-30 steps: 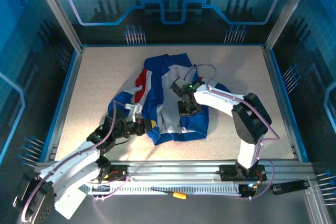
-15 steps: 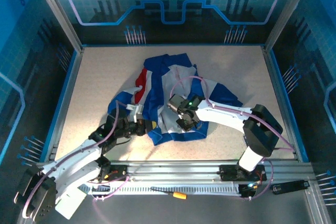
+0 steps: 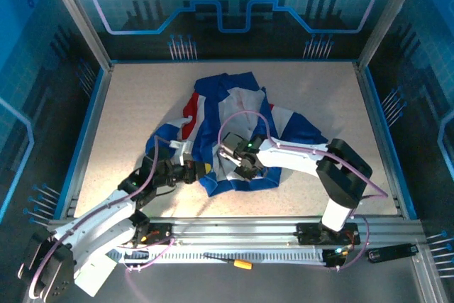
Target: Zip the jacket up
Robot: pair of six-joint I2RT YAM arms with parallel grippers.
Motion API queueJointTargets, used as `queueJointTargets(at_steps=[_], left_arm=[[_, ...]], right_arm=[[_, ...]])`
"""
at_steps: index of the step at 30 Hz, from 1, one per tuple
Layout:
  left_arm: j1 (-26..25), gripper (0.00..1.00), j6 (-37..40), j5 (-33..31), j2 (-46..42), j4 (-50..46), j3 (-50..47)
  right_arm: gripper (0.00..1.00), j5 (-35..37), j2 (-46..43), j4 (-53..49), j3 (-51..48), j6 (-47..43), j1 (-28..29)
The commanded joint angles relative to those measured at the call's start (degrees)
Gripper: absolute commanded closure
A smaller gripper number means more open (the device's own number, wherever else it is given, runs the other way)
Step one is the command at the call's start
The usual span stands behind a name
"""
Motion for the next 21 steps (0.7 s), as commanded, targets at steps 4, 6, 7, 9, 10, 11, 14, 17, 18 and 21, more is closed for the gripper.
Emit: queueJointTargets(at_steps=[4,6,7,9,10,11,14,17,18,21], left_arm=[[-0.31,1.00,0.89,-0.21,-1.13,-2.32,1.60],[-0.38,1.00,0.89,-0.30,-1.25,-2.44,1.65],[-0.38,1.00,0.93,-0.32,-1.29,-2.49,1.51],[-0.34,1.00,0.88,-0.30,-1.43,-2.63,1.51],[-0.35,1.00,0.87,-0.30,-1.51,-2.71,1.63],[-0.36,1.00,0.88,-0.30,-1.53,-2.91,1.60],[-0.34,1.00,0.88,-0.39,-1.96,-3.28,1.68],[-0.38,1.00,0.98,-0.56,-2.62,-3.83,1.61],[-0.38,1.00,0.98,-0.65,-2.75,-3.98,1.60],[-0.39,1.00,0.90,-0.56,-2.93,-4.16,1.67]], right_arm=[[0.55,4.77,3.29,1.08,-0.22,-1.85,0.32],[0.56,6.39,3.29,1.52,-0.14,-1.35,0.03],[0.57,7.18,2.97,1.80,-0.13,-1.14,-0.06],[0.61,8.32,1.97,2.63,-0.31,-0.60,-0.25],[0.63,8.73,1.27,3.06,-0.46,-0.35,-0.42],[0.67,8.84,0.40,3.66,-0.91,-0.14,-0.60],[0.79,8.39,-2.41,5.70,-2.42,0.48,-1.63],[0.93,7.29,-4.60,6.75,-3.82,1.01,-3.09],[0.98,6.71,-5.29,6.92,-4.19,1.13,-3.47],[1.00,4.54,-7.65,7.56,-5.62,1.57,-4.47]])
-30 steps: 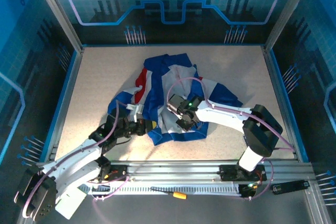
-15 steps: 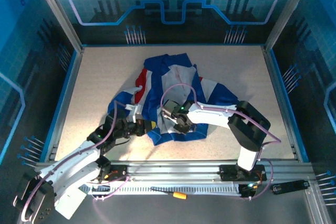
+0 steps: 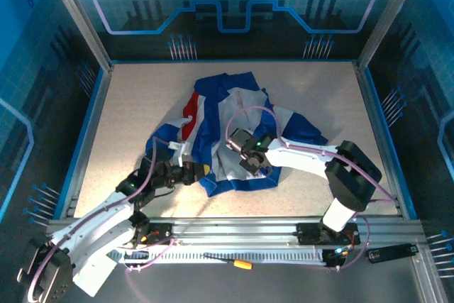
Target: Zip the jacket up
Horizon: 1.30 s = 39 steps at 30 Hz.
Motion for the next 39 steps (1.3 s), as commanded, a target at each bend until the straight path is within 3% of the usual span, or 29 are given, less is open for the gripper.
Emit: queueJointTargets(at_steps=[1,10,16,23,30,34,39], left_arm=[[-0.38,1.00,0.66,-0.54,-0.75,-1.50,1.67],[-0.96,1.00,-6.26,-0.25,1.63,2.45,4.05],[-3.39,1.00,-8.54,-2.60,6.61,2.90,7.57],[-3.88,1.00,-9.15,-4.76,10.66,1.96,8.31],[-3.88,1.00,-9.89,-5.64,14.57,3.42,7.81],[-3.89,1.00,-10.81,-5.88,17.18,5.63,7.69],[-3.90,1.00,-11.52,-6.25,19.56,7.28,7.71]], right_arm=[[1.00,-2.46,-3.37,1.69,-1.80,1.17,-1.27],[1.00,-9.79,-15.20,4.96,-8.77,5.17,0.24],[1.00,-21.33,-18.56,7.86,-15.64,8.89,1.00],[1.00,-21.43,-14.34,4.14,-15.64,15.72,7.72],[1.00,-18.87,-25.43,2.58,-20.44,19.72,11.14],[1.00,-22.24,-31.16,1.97,-23.05,19.49,11.20],[1.00,-28.25,-23.49,2.71,-23.52,22.36,11.00]])
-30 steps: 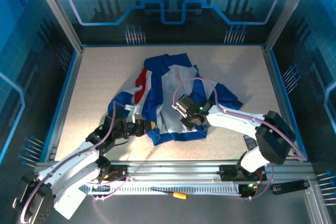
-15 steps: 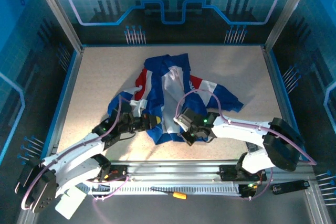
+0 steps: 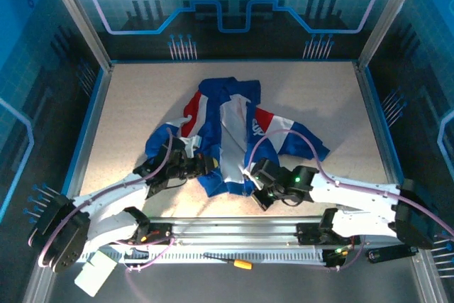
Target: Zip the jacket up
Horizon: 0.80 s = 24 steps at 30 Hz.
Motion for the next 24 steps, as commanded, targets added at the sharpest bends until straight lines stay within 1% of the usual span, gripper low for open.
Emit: queueJointTargets(at_steps=[1,3,5,7,9,11,14,17,19,24], left_arm=[[-0.45,1.00,-0.96,-1.12,1.22,2.64,0.84],[-0.42,1.00,-1.07,-1.01,1.39,2.82,0.73],[-0.43,1.00,-0.96,-0.94,1.30,2.61,0.64],[-0.39,1.00,-0.64,-0.84,0.98,1.86,0.73],[-0.41,1.00,-0.18,-0.85,0.41,0.87,0.75],[-0.45,1.00,0.12,-1.07,-0.42,-0.03,0.67],[-0.41,1.00,0.56,-1.34,-1.52,-0.74,0.47],[-0.44,1.00,0.82,-1.40,-1.98,-0.79,0.22],[-0.41,1.00,0.91,-1.47,-1.98,-0.66,0.01],[-0.44,1.00,1.05,-1.03,-1.94,-0.79,-0.02]], right_arm=[[1.00,-5.63,8.04,-1.78,-0.41,3.66,0.55],[1.00,-6.40,12.90,-1.98,0.34,4.83,0.63],[1.00,-5.99,15.05,-2.16,1.07,5.87,0.72],[0.89,-4.43,14.31,-3.70,2.36,7.09,0.64],[0.75,-3.79,11.90,-5.94,3.90,8.27,0.14],[0.68,-4.90,9.19,-8.98,5.76,10.15,-1.03],[0.66,-7.08,6.86,-12.56,7.82,13.60,-2.03],[0.63,-8.04,7.59,-14.53,9.01,16.93,-3.12],[0.61,-7.87,9.85,-15.45,10.76,18.95,-3.94],[0.55,-4.42,18.22,-18.83,18.99,22.40,-4.48]])
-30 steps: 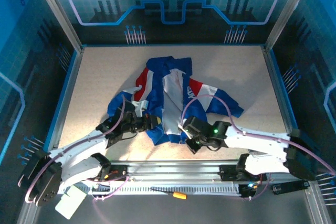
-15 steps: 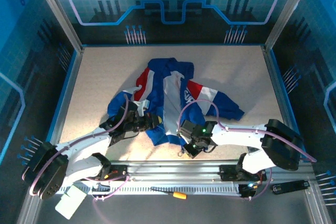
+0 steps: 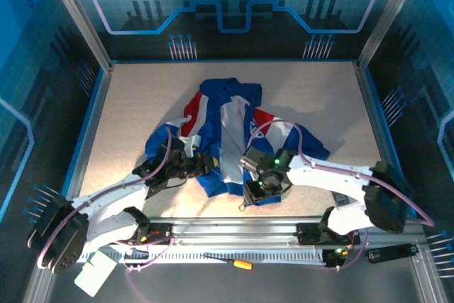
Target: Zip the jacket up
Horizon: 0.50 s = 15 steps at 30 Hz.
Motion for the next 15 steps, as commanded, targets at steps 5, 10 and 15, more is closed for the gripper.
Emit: queueJointTargets(at_steps=[5,10,15], left_arm=[[-0.38,1.00,1.16,-0.80,-1.75,-1.50,-0.31],[-0.45,1.00,1.33,-0.75,-2.66,-1.87,-0.89],[-0.42,1.00,1.42,-0.97,-3.76,-2.04,-1.64]], right_arm=[[0.54,1.79,10.86,-4.79,8.82,3.55,-0.83],[0.56,3.09,16.31,-5.56,12.30,3.28,-1.54],[0.56,3.77,19.23,-3.95,12.69,2.77,-2.57]])
